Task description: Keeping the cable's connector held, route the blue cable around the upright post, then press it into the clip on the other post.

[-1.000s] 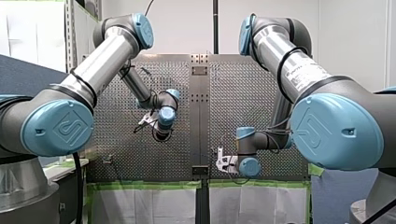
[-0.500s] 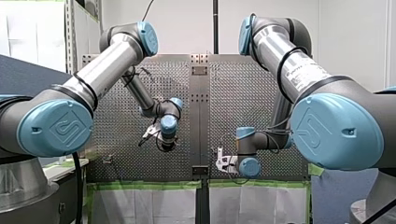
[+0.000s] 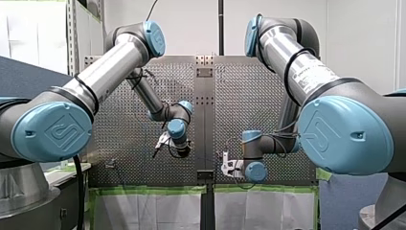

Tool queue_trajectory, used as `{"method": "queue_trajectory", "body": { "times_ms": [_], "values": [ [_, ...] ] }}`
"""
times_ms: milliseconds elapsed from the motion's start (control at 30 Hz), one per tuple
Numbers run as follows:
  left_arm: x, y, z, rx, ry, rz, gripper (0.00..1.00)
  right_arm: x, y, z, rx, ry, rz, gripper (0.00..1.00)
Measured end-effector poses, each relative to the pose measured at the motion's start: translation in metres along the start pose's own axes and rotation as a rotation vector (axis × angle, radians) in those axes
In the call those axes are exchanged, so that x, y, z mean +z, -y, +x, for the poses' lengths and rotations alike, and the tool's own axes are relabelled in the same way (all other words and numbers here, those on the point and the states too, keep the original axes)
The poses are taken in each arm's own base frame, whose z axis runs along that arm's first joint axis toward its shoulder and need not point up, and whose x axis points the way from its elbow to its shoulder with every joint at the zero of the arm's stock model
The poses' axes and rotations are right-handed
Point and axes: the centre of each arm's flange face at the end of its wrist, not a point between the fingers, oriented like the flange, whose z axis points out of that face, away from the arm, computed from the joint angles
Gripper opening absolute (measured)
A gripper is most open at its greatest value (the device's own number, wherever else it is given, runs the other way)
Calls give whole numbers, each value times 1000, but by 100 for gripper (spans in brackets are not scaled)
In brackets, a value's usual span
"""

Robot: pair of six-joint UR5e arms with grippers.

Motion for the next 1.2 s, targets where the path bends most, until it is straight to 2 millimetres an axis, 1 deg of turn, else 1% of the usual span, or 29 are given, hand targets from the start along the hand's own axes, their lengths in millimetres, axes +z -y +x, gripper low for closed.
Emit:
{"method": "queue_trajectory", "body": {
  "times_ms": [600, 1033, 1200],
  "values": [
    [-10, 40, 1, -83, 12, 197, 100, 0, 9, 1, 2, -11, 49, 0],
    [-15, 52, 1, -142, 12, 215, 100, 0, 15, 2, 2, -25, 88, 0],
    [-17, 60, -1, -182, 24, 243, 100, 0, 19, 2, 1, -31, 111, 0]
  ]
}}
